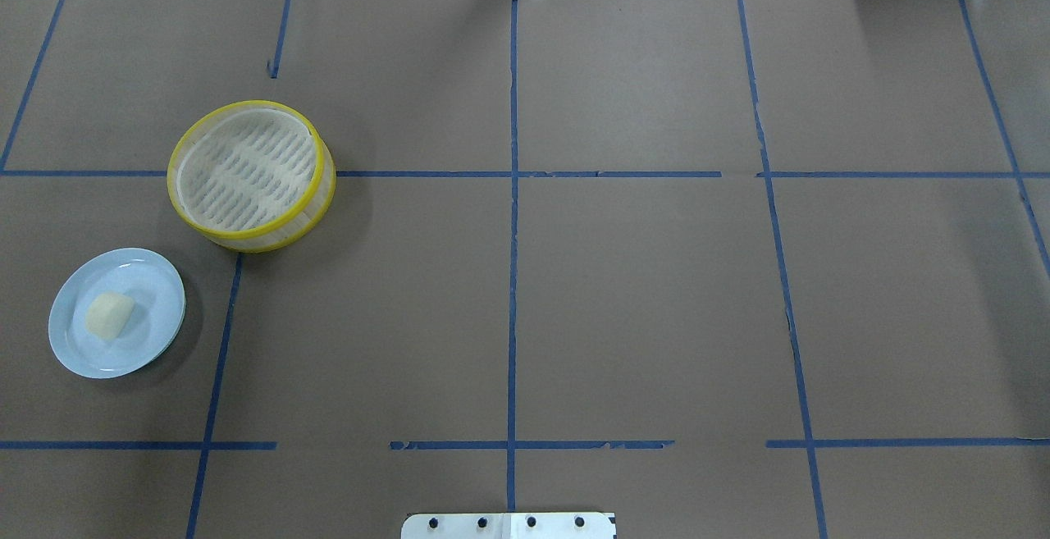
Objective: Place bun in steamer
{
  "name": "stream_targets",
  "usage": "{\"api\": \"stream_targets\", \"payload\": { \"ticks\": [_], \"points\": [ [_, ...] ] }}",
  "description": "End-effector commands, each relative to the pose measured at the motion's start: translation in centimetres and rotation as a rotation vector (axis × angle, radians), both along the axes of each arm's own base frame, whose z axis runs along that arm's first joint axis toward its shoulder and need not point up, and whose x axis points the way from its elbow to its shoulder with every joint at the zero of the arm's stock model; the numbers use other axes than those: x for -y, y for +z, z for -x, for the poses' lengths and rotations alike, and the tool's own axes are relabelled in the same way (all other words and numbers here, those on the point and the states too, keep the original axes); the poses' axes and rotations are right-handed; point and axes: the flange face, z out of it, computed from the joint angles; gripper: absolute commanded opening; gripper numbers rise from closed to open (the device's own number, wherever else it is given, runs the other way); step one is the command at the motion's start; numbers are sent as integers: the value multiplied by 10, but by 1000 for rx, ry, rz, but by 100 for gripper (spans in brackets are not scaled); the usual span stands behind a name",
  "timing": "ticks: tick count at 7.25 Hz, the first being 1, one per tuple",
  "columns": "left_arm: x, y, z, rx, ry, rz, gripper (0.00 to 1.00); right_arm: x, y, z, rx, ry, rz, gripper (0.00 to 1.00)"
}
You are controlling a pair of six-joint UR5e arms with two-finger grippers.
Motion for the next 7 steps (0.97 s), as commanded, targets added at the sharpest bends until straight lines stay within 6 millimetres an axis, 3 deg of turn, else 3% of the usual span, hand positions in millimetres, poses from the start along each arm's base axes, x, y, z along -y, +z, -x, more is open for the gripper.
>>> {"api": "stream_targets", "payload": {
  "ticks": [1,2,4,6,7],
  "points": [
    [9,-4,0,3,4,-8,100,0,0,0,0,0,0,100],
    [11,-10,-1,2,-10,-4,100,0,0,0,0,0,0,100],
    [3,3,0,24,-12,6,100,-1,1,0,0,0,2,100],
    [12,-15,-3,15,-18,-65,100,-1,1,0,0,0,2,100],
    [19,-23,-32,-50,-20,-58,99,0,0,0,0,0,0,100]
  ]
}}
